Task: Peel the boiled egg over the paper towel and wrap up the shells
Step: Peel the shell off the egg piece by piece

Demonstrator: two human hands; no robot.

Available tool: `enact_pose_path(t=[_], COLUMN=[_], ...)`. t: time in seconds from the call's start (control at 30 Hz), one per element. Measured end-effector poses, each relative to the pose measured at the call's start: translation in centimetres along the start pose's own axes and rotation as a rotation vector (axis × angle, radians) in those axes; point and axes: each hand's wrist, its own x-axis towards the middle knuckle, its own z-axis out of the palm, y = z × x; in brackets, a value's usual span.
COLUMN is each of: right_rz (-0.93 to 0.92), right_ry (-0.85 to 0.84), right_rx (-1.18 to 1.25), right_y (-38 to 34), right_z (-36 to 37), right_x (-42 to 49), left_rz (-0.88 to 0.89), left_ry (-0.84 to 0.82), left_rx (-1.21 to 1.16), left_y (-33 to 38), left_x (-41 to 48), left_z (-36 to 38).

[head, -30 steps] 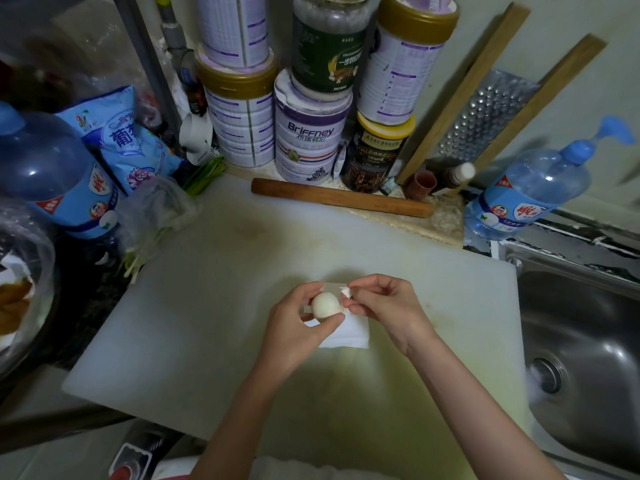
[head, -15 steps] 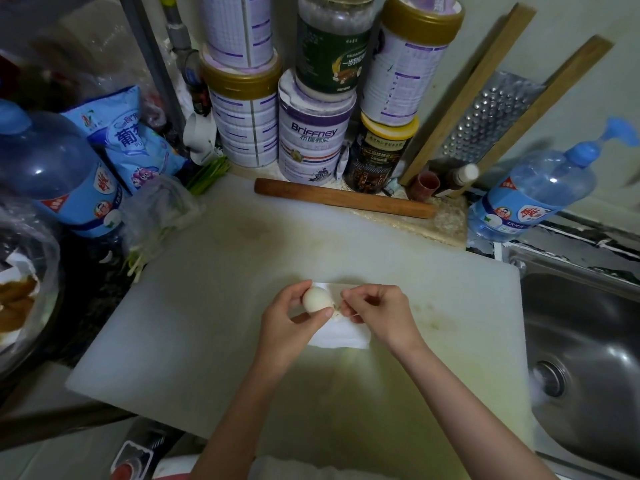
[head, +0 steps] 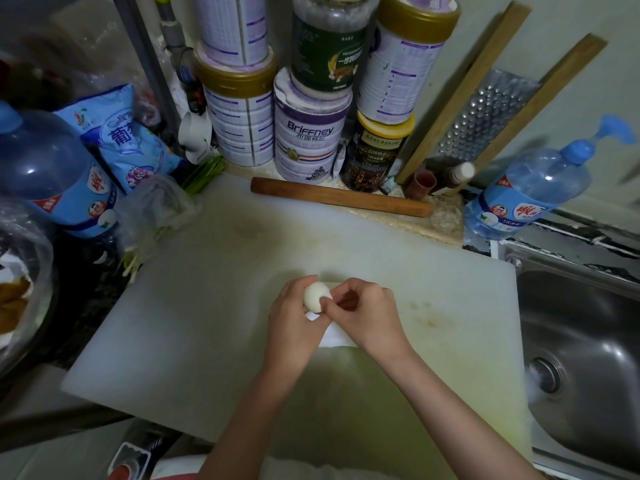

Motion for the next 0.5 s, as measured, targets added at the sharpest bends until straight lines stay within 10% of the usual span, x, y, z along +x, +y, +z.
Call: enact_pose_path(t=[0.5], right_rz=[-0.002], right_ry=[0.035], right_rx=[-0.101], right_y=[-0.30], right_z=[0.17], right_x=[-0.19], left_rz=[0.027], left_ry=[0.050], left_rx=[0.126], left_y=[0.46], left_x=[-0.35], left_z=[0.37])
